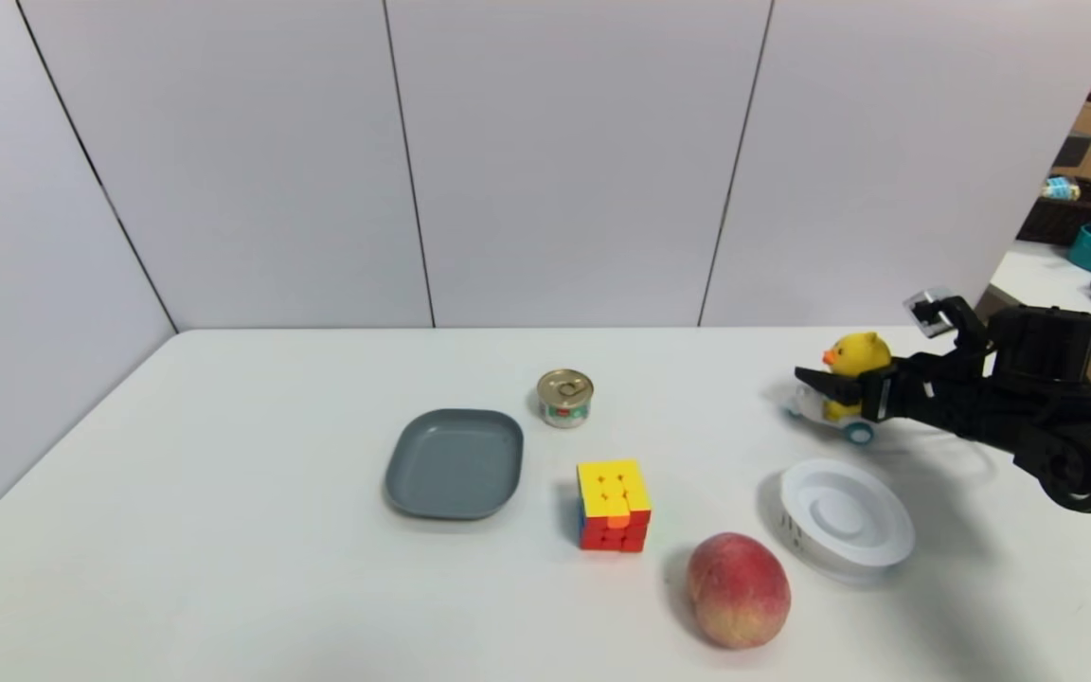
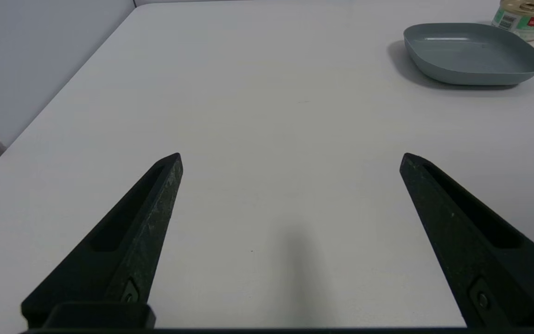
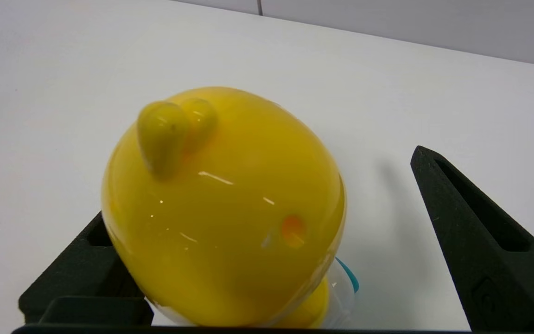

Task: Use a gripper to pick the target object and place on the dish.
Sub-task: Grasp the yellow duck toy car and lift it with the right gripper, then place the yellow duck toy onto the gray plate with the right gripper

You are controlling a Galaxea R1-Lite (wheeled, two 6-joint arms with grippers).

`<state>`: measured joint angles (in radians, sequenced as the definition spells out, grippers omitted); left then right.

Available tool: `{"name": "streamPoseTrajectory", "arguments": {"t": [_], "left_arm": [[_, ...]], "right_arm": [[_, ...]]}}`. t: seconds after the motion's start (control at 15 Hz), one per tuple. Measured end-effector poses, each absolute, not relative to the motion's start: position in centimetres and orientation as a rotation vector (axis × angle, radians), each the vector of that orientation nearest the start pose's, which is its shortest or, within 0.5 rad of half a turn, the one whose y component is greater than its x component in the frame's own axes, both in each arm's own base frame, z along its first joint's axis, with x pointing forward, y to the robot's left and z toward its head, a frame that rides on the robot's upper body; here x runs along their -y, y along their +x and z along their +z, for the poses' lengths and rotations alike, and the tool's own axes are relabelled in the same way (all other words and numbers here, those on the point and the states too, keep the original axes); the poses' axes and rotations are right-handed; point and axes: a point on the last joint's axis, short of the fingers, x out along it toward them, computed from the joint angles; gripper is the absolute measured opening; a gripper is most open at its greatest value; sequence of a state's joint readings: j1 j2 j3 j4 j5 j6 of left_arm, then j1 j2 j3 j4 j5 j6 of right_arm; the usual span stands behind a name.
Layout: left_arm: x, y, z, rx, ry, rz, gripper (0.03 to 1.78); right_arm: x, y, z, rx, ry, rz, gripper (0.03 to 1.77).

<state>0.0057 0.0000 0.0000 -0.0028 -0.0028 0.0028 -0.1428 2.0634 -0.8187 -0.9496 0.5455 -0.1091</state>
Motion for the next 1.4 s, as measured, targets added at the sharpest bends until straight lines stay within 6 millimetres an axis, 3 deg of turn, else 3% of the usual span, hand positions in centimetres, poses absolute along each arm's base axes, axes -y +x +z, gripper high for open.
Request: {"name": "streamPoseTrajectory", "arguments": {"t": [0.27,0.53,0.73,1.4], "left_arm": [[0.02,-2.28,7.57,0.002,0.003,0.003,1.69],[0.02,-2.28,7.58,0.003,0.003,0.003,1.69],[0.02,-2.28,7.58,0.003,0.003,0.003,1.69],[0.02,-2.28,7.58,0.003,0.003,0.002,1.69]], "right_arm": [[4.03,36.28,9.23,-0.261,-0.006,0.415,1.71],[3.94,36.32,9.12,-0.263,-0.005,0.419,1.08],[3.78,36.37,9.15,-0.259,-0.007,0.423,0.81],[3.23,36.1,9.38,-0.248,-0.01,0.436,0.8]]}}
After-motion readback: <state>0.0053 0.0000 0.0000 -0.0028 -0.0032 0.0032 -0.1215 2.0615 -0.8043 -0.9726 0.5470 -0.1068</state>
